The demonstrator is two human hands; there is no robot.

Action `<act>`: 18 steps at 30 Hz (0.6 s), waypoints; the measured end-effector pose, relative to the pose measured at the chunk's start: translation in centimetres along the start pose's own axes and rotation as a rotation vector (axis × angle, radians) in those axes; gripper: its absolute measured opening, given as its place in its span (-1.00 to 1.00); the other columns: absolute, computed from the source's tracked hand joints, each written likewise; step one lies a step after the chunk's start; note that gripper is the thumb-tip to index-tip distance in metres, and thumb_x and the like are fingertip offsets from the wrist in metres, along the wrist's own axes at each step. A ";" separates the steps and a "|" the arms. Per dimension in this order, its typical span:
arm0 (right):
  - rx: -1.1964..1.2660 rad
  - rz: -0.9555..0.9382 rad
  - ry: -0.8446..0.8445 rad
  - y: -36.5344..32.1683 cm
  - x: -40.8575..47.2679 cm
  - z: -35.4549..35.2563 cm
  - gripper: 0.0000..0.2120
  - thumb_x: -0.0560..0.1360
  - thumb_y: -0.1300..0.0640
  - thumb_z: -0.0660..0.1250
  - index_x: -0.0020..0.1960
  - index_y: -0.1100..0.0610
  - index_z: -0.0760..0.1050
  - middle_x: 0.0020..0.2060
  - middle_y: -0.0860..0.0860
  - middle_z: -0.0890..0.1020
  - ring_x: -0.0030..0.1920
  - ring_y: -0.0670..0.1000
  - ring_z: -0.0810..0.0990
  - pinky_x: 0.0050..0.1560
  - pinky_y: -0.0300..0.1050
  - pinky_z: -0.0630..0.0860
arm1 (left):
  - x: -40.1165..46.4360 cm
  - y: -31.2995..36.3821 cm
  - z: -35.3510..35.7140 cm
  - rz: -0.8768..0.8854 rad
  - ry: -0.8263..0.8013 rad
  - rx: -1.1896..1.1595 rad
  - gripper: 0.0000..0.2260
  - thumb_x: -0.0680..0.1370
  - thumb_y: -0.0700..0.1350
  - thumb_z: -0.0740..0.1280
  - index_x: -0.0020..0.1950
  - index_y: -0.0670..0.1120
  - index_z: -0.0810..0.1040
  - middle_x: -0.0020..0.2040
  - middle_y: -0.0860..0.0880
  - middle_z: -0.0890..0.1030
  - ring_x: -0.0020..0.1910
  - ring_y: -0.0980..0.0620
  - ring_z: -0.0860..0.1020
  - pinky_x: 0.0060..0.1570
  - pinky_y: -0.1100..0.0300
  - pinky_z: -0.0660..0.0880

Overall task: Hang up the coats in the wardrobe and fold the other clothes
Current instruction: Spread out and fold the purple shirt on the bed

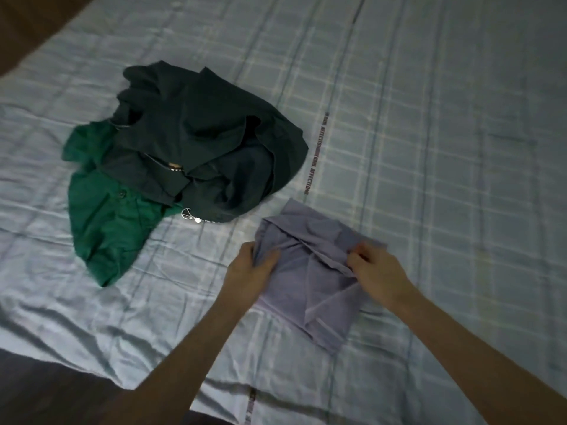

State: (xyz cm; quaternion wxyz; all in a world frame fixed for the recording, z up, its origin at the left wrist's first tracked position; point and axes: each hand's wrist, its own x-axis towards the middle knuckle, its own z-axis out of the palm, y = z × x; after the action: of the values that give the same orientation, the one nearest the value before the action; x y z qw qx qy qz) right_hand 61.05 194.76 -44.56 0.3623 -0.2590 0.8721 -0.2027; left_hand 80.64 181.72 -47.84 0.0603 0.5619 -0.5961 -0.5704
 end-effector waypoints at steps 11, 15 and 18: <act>-0.085 -0.183 -0.491 -7.3 -1.0 -1.9 -0.84 0.50 0.02 0.37 -0.04 0.12 0.59 -0.08 0.06 0.66 -0.03 0.06 0.62 -0.06 -0.12 0.53 | -0.9 1.4 2.1 0.050 -0.102 -0.387 -0.78 0.65 0.05 0.17 0.14 -0.07 0.44 -0.02 -0.14 0.61 -0.20 0.01 0.61 -0.24 0.11 0.54; 0.518 -0.092 -0.766 -7.5 -2.9 -0.4 -0.66 0.55 0.34 0.29 0.22 -0.01 0.50 -0.05 -0.20 0.65 -0.03 -0.22 0.63 -0.05 -0.29 0.59 | 3.4 2.6 0.7 -0.189 -0.095 -0.477 -0.35 0.38 0.36 0.32 0.21 -0.13 0.45 0.11 -0.18 0.62 0.04 -0.11 0.63 0.05 -0.05 0.58; -0.009 -0.351 -0.357 -3.7 -1.5 0.7 -0.76 0.54 0.35 0.24 0.15 0.19 0.56 -0.02 0.01 0.66 0.01 -0.05 0.63 0.00 -0.20 0.51 | 5.3 3.8 0.2 -0.108 -0.139 -0.104 -0.45 0.37 0.17 0.50 0.19 -0.12 0.44 0.06 -0.13 0.62 -0.04 -0.02 0.63 -0.07 0.12 0.56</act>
State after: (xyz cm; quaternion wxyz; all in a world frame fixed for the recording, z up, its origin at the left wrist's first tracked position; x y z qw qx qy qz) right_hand 63.66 192.69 -42.25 0.4686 -0.4399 0.7368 -0.2096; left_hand 76.29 176.82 -48.05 0.0170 0.5483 -0.5375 -0.6405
